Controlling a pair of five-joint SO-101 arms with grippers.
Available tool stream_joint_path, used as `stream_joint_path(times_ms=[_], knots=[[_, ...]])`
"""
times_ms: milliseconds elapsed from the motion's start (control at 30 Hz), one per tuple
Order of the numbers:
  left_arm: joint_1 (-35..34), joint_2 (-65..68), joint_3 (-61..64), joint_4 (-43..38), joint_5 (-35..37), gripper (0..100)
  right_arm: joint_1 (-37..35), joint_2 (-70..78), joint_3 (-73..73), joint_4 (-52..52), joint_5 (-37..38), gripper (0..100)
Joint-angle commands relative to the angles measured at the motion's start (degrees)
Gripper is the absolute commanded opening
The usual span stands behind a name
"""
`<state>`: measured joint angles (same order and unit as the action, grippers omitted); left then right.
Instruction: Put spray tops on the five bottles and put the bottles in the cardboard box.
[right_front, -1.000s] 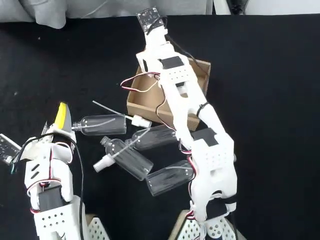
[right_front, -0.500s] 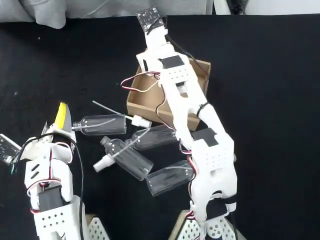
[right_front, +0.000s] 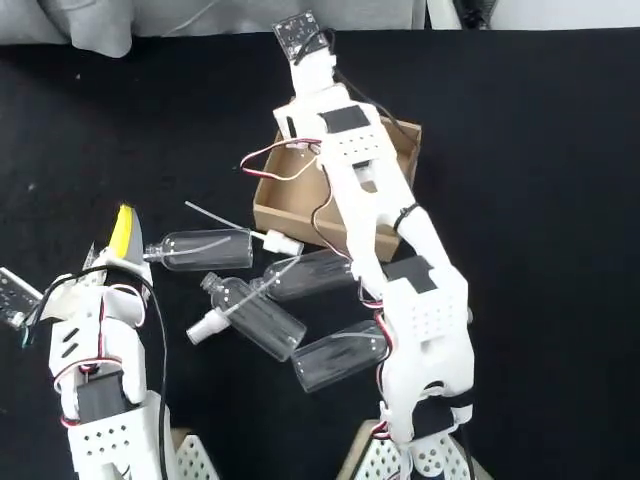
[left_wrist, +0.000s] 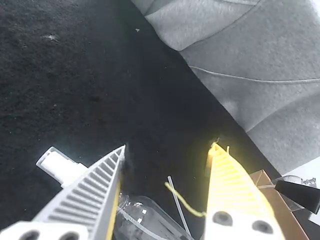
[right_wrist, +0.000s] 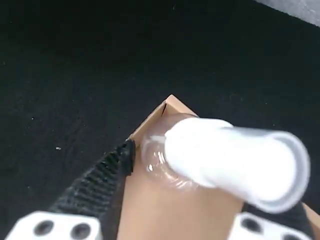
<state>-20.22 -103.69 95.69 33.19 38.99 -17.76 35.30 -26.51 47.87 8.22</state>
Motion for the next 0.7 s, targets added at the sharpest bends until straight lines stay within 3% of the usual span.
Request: stream_joint_path(times_ms=[0, 367, 667], knots=[[-0.57, -0.88, 1.10, -1.23, -0.09, 24, -2.55, -1.45, -6.20, 4.04, -1.49, 38.4], [-0.57, -0.88, 1.10, -1.23, -0.09, 24, -5.27, -1.36, -14.11, 18.20, -10.37, 40.0], [-0.66, -0.88, 1.10, -1.23, -0.09, 24, -10.90, -1.45, -19.65, 29.63, -10.81, 40.0]])
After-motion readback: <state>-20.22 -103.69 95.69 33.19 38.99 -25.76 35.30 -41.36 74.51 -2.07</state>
